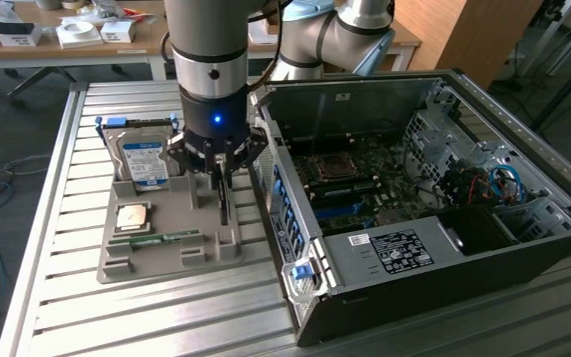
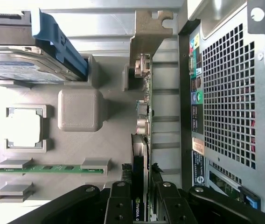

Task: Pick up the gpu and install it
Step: 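Pick up the gpu and move the gpu toward the slot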

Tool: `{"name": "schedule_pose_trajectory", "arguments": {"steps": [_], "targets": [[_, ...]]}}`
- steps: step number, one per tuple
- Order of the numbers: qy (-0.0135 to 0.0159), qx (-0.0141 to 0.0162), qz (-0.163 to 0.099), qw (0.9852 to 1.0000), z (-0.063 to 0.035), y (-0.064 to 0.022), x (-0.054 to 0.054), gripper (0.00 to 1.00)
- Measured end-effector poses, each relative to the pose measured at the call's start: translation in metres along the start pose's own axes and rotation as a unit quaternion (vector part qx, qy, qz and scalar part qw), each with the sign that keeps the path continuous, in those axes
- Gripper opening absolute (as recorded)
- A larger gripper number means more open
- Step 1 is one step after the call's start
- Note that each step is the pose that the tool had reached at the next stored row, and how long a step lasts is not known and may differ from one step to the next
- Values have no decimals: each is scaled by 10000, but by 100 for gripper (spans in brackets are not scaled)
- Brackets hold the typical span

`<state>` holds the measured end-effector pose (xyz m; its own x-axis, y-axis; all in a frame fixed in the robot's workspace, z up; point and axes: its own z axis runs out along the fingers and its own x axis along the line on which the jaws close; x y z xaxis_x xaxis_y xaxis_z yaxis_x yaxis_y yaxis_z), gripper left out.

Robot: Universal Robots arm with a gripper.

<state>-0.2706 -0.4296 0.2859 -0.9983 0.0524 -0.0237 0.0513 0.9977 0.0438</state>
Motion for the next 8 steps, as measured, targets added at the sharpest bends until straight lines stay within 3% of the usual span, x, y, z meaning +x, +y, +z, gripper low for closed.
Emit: {"name": "schedule_pose_trajectory", "arguments": {"steps": [8], "targets": [[0, 0, 0, 10000, -206, 9, -5, 26]]}}
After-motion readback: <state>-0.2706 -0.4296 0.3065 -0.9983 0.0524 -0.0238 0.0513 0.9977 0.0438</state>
